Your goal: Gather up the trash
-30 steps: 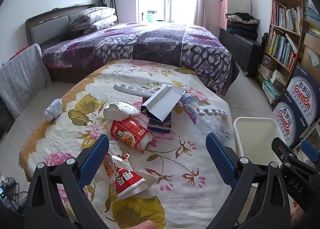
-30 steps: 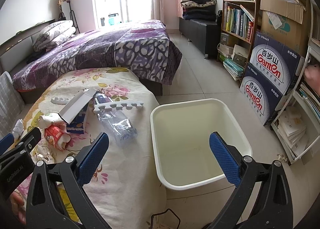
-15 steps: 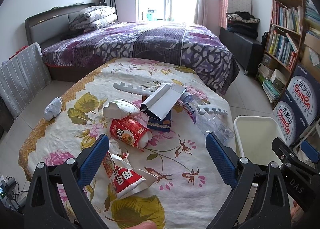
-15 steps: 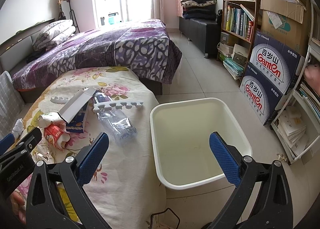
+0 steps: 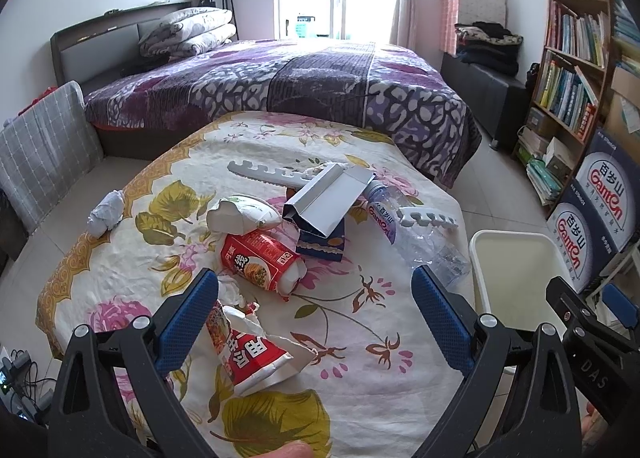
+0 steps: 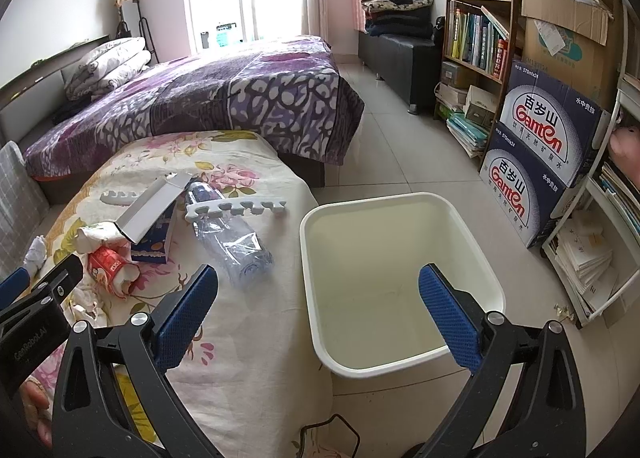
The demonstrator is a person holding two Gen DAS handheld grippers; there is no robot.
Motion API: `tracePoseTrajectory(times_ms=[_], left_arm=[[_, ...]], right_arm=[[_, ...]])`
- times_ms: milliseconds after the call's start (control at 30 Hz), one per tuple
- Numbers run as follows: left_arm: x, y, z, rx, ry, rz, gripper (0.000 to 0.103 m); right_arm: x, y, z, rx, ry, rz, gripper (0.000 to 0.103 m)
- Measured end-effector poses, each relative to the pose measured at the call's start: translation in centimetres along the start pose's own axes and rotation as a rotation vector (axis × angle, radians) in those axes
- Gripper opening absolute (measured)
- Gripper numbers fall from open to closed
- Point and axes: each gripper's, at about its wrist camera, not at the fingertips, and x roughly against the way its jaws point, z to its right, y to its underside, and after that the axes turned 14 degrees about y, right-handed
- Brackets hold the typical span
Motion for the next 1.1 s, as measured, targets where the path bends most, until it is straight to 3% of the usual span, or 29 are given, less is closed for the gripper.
tracePoseTrajectory(times_ms=[267, 467, 800, 1033, 1100], left_arm=[[-0.1, -0.8, -0.3, 0.003, 0.015, -0.025, 0.094], [-0.4, -4.1, -1.7, -0.002, -0.004, -0.054, 0.094], [-5.6, -10.5, -8.4, 0.096, -0.019, -0.275, 0.094], [-11.7, -10.4, -14.6, 0.343, 0.071, -0.478, 0.094], [-12.7, -10.1, -16.1, 0.429, 0.095, -0.505, 0.094]], right_arm=[[-0.4, -0.4, -0.1, -0.019, -0.032, -0.031, 0.096], [-0.3, -2.4, -0.9, -0.018, -0.080, -0.062, 0.096], [-3.8, -5.5, -3.1, 0.062, -0.146, -0.176, 0.096], [-9.4, -4.8, -6.1, 0.193, -0.228, -0.340, 0.096], [-10.2, -4.8, -7.1, 0.221, -0.250, -0.341, 0.096]])
